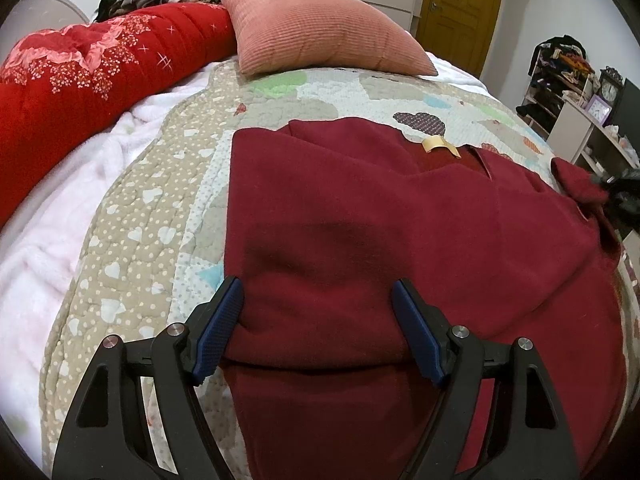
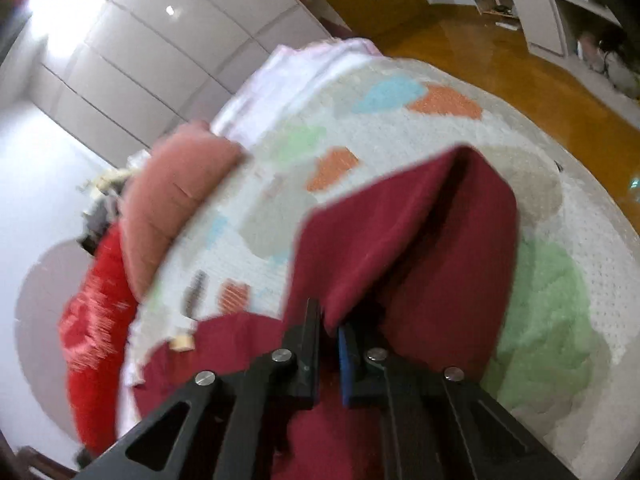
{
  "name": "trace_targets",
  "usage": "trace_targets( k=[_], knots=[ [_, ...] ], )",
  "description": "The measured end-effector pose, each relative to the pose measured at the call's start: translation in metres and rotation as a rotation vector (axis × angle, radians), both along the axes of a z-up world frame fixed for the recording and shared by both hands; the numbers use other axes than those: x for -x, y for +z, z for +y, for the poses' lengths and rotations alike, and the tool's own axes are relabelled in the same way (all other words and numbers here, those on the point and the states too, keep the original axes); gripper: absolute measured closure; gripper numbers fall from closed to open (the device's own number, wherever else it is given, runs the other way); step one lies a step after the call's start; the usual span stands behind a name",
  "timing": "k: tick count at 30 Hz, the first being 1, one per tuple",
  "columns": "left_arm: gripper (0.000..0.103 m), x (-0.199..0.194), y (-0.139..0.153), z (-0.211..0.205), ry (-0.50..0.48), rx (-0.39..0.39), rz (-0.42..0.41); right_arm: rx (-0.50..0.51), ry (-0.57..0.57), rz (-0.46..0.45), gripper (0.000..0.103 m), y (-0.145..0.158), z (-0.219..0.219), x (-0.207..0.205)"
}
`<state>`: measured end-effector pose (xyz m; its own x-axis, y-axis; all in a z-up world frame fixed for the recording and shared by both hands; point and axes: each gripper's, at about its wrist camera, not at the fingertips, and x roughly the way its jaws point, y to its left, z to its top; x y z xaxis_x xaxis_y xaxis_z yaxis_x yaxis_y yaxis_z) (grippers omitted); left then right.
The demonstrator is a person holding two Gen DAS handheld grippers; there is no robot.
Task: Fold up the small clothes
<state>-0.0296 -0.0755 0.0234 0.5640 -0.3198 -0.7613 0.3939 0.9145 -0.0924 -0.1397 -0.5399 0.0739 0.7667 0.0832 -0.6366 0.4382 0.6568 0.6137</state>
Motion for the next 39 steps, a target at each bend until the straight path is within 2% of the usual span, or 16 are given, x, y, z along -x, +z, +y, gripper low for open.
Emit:
trace_targets(
  k=[4, 7, 9, 14, 18, 20, 23, 26, 28, 30, 32, 33, 35, 39],
  knots=[
    [0.025, 0.001, 0.003, 0.004, 0.018, 0.005, 0.0, 0.118, -0.012, -0.12, 0.097, 0.062, 0.004, 0.026],
    [0.025, 0.0, 0.007, 0.011, 0.03, 0.03, 0.006, 0.141, 0.004, -0.203, 0.097, 0.107, 0.013, 0.042],
    [0.025, 0.001, 0.013, 0.018, 0.039, 0.054, 0.002, 0.139, 0.053, -0.265, 0.097, 0.135, 0.027, 0.048],
    [0.025, 0.003, 0.029, 0.036, 0.06, 0.097, -0.03, 0.149, 0.281, -0.385, 0.097, 0.193, 0.088, 0.04],
    [0.025, 0.002, 0.04, 0.054, 0.092, 0.103, -0.068, 0.191, 0.548, -0.382, 0.097, 0.219, 0.159, 0.009],
    [0.025, -0.001, 0.044, 0.066, 0.123, 0.107, -0.086, 0.204, 0.655, -0.355, 0.097, 0.217, 0.19, -0.007],
    [0.025, -0.008, 0.046, 0.088, 0.174, 0.149, -0.075, 0.219, 0.789, -0.271, 0.097, 0.192, 0.241, -0.045],
    [0.025, -0.016, 0.045, 0.106, 0.224, 0.2, -0.052, 0.141, 0.894, -0.161, 0.097, 0.137, 0.281, -0.091],
    [0.025, -0.018, 0.043, 0.111, 0.236, 0.223, -0.039, 0.097, 0.941, -0.041, 0.097, 0.087, 0.307, -0.118],
    [0.025, -0.02, 0.041, 0.112, 0.235, 0.242, -0.027, 0.093, 0.941, 0.065, 0.086, 0.051, 0.323, -0.136],
    [0.025, -0.02, 0.04, 0.109, 0.215, 0.251, -0.022, 0.033, 0.914, 0.077, 0.064, 0.032, 0.322, -0.137],
    [0.025, -0.019, 0.04, 0.105, 0.196, 0.252, -0.021, -0.002, 0.902, 0.06, 0.059, 0.028, 0.316, -0.133],
    [0.025, -0.017, 0.041, 0.096, 0.164, 0.253, -0.027, -0.016, 0.865, 0.031, 0.057, 0.034, 0.295, -0.115],
    [0.025, -0.014, 0.039, 0.08, 0.122, 0.25, -0.027, 0.127, 0.733, -0.015, 0.057, 0.058, 0.244, -0.064]
  ],
)
